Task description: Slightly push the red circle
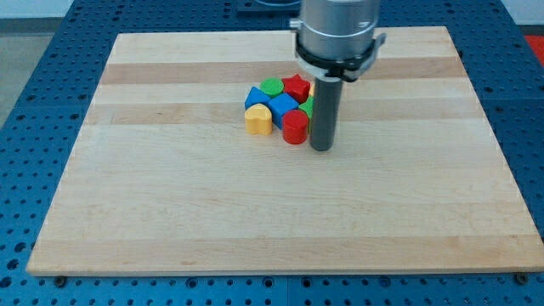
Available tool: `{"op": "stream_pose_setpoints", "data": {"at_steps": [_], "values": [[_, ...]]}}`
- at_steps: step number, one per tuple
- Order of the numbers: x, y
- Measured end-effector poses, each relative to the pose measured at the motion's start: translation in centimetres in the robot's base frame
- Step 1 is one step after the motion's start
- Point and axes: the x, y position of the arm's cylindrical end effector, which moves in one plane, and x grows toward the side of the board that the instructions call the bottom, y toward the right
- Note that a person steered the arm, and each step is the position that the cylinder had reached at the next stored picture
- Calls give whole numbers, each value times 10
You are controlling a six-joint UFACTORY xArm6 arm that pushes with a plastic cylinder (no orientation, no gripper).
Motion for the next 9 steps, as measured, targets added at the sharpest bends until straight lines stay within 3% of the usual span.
{"op": "stream_pose_setpoints", "data": {"at_steps": [3, 4, 9], "values": [[13, -29], [24, -67], [-15, -53]]}}
